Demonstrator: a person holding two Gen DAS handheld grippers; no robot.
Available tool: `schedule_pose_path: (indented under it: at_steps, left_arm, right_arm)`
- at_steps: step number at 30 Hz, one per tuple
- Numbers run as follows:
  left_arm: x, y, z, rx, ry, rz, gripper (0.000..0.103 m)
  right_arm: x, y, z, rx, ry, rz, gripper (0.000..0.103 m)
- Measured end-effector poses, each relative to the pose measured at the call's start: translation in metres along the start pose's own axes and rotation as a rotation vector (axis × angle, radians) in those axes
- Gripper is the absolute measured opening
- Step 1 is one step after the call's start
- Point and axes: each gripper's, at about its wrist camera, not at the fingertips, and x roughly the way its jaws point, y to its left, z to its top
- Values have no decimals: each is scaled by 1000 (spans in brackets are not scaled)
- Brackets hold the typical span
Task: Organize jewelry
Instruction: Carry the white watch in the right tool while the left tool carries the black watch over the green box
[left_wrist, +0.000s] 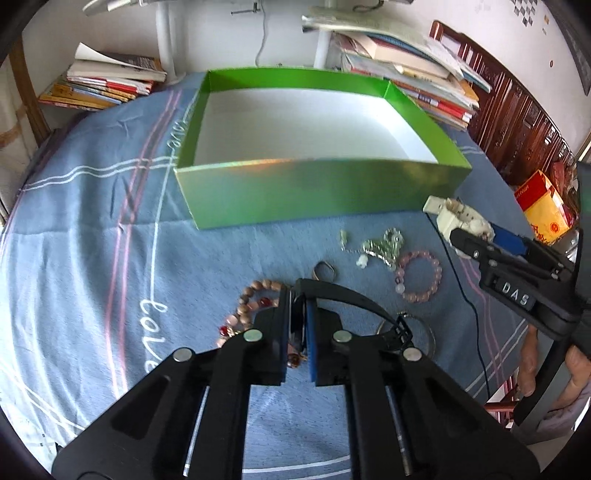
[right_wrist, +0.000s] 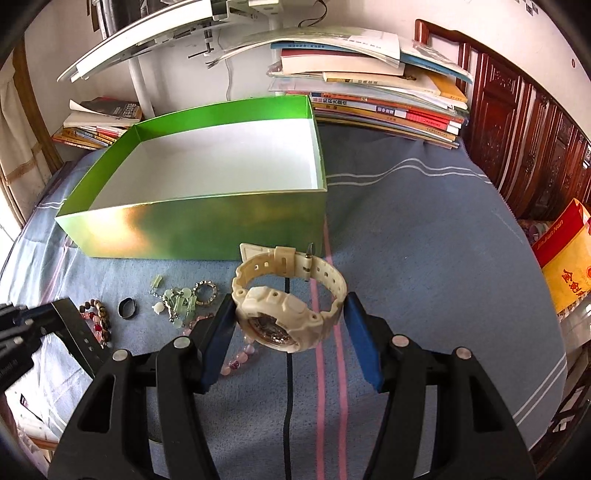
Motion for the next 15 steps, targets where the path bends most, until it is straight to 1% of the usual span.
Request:
schedule_pose_path:
  at_steps: [4,8,10,12,15]
  left_arm:
    - [-9,4,3,-6,-26,2,8]
    - [-30,13,16,-19,-103,11,9]
    - [-40,16,24,-21,-140,14,8]
    - [-53,19,38,-18,-196,28,8]
    - [-65,22,63,-20,-277,61,9]
  right_arm:
    - [-5,4,2,-9,-11,19,59]
    - [-26,7,10,-25,-61,46,59]
    - [-41,10,19,-37,-109,77,59]
    - [-54,13,30,-58,-162,90,59]
    - [-68,20,55,-80,-245,59,59]
